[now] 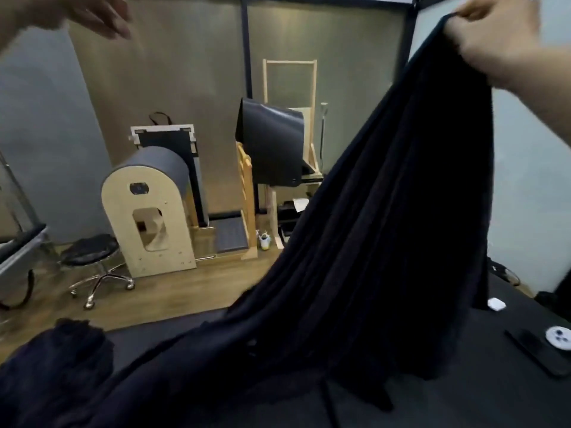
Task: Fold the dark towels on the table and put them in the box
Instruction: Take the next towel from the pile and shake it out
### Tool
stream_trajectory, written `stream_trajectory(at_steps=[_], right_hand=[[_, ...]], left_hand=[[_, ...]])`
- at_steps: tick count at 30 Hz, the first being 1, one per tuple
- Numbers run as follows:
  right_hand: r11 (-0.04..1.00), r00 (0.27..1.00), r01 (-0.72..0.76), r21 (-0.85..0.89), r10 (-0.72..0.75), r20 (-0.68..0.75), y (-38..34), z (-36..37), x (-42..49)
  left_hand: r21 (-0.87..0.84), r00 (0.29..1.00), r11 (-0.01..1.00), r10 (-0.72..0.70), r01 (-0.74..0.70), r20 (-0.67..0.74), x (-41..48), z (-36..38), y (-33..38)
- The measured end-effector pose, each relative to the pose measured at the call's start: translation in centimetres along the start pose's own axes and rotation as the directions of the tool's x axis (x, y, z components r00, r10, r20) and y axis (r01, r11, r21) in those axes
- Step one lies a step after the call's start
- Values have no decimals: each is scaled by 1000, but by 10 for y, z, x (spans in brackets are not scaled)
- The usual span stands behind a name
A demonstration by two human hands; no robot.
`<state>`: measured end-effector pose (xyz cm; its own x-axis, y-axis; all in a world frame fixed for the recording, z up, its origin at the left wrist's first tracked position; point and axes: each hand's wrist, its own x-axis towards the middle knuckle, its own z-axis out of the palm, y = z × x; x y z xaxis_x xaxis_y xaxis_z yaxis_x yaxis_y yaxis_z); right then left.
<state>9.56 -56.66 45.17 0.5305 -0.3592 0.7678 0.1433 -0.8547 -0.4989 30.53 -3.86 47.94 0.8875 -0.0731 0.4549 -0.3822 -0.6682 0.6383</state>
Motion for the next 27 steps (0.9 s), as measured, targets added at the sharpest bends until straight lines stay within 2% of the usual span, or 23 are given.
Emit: stream_trajectory(at_steps=[2, 4, 6, 10, 12, 16, 18, 20, 22, 23, 25, 27], right_hand=[[980, 976, 194, -32, -190, 103, -16, 24, -27], [957, 943, 288, 33, -290, 162, -20, 45, -44], [935, 923, 338, 104, -351, 157, -18, 60, -58], [866, 879, 407, 291, -458, 132, 4, 71, -83], [856, 882, 360, 370, -442, 164, 36, 72, -90], [896, 903, 185, 404, -317, 289, 132, 75, -98], [927, 895, 131, 352, -263, 359, 175, 82, -101], [963, 850, 130, 235, -231, 473, 204, 95, -109], [989, 810, 78, 129, -138, 570, 222, 107, -121], [988, 795, 30, 153, -116, 595, 228, 113, -127], [946, 763, -79, 313, -145, 630, 232, 120, -141], [800, 663, -321, 507, -192, 724, 222, 120, -156]], left_hand=[[69, 991, 996, 44, -53, 124, -104, 57, 74], [176, 972, 974, 105, -143, 208, -179, 126, 109], [77, 950, 991, 83, -111, 300, -229, 193, 122], [-174, 939, 985, 45, 16, 342, -258, 297, 122], [-244, 936, 966, 9, 83, 353, -269, 340, 126], [-228, 958, 961, -89, 154, 274, -285, 385, 128], [-261, 976, 951, -118, 164, 181, -283, 388, 136], [-313, 987, 937, -126, 152, 102, -276, 384, 152], [-373, 993, 920, -98, 118, 71, -265, 378, 170], [-382, 994, 919, -68, 94, 82, -257, 374, 181], [-321, 987, 945, -18, 69, 159, -243, 368, 201], [-171, 969, 984, 4, 39, 249, -231, 363, 217]])
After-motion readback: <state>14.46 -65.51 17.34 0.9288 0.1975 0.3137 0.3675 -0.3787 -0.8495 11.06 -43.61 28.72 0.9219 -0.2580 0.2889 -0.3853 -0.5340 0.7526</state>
